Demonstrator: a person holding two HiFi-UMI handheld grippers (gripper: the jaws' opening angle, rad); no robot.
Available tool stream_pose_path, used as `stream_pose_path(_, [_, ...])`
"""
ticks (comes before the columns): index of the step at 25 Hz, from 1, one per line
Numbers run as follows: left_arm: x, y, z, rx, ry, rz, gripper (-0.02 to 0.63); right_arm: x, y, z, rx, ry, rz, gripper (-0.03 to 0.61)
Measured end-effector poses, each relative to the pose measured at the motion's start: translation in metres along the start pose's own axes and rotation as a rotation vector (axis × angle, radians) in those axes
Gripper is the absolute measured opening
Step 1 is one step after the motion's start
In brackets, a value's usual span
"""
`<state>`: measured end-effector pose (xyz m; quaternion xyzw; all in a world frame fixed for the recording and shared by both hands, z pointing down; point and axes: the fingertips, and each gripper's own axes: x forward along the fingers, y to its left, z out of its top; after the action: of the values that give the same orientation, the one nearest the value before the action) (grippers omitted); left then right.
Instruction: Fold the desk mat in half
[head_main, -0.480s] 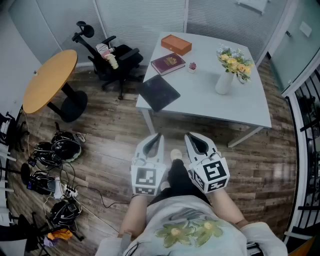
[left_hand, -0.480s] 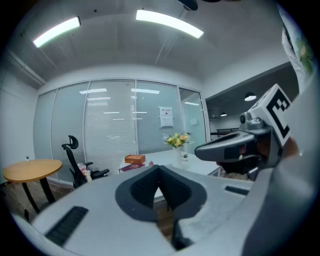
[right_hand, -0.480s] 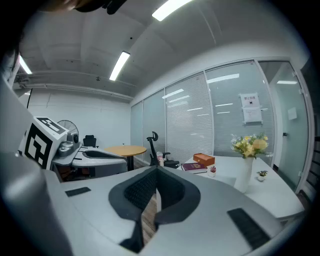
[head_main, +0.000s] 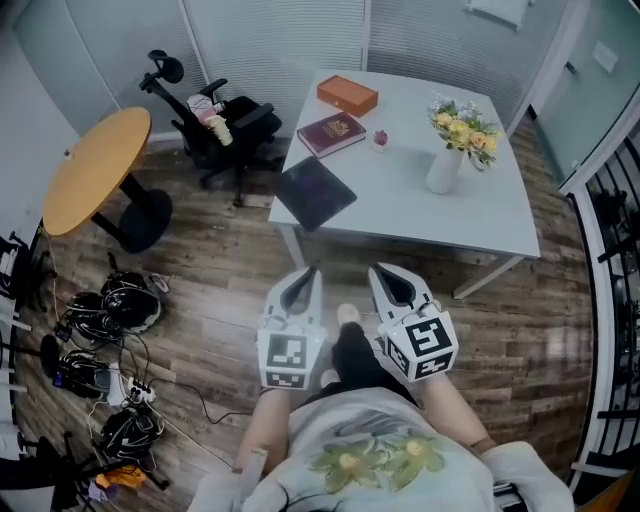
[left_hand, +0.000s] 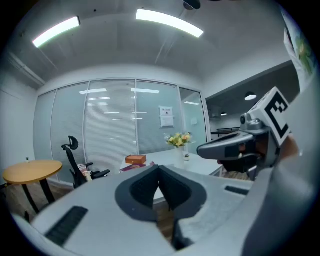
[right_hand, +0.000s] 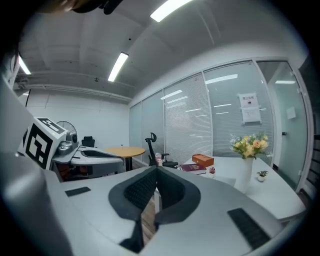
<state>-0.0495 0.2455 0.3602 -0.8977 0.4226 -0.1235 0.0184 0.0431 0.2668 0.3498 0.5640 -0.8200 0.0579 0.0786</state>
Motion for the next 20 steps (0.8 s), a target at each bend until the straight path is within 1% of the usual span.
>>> stream_pose_path(3, [0.007, 0.004, 0.000, 0.002, 0.004, -0.007, 0.005, 0.009, -0.003, 0.000, -0.011, 0.006, 0.010, 0.018])
stream_pose_path(6, [0.014, 0.013, 0.002, -0.013, -0.002, -0.012, 0.010, 0.019, -0.004, 0.000, -0.041, 0.019, 0.026, 0.020])
stream_pose_path(7, [0.017, 0.015, 0.003, -0.016, -0.002, -0.017, 0.024, 0.023, -0.005, 0.001, -0.046, 0.021, 0.032, 0.023])
stream_pose_path(8, [0.021, 0.017, 0.003, -0.018, 0.000, -0.027, 0.051, 0.027, -0.006, 0.001, -0.050, 0.023, 0.038, 0.057])
stream_pose_path(9, [0.025, 0.018, 0.003, -0.020, 0.004, -0.039, 0.089, 0.032, -0.008, 0.002, -0.054, 0.026, 0.046, 0.114])
stream_pose_path(10, [0.029, 0.020, 0.004, -0.020, 0.006, -0.050, 0.125, 0.036, -0.010, 0.002, -0.058, 0.031, 0.051, 0.137])
stream_pose_path(13, [0.042, 0.029, 0.005, -0.002, 0.001, -0.062, 0.221, 0.052, -0.019, 0.001, -0.068, 0.053, 0.056, 0.160])
stream_pose_path(15, [0.052, 0.036, 0.004, 0.011, 0.005, -0.061, 0.245, 0.063, -0.026, 0.000, -0.068, 0.064, 0.058, 0.167])
stream_pose_path(20, [0.079, 0.055, -0.006, 0.020, 0.051, -0.062, 0.249, 0.092, -0.041, -0.002, -0.070, 0.091, 0.073, 0.167])
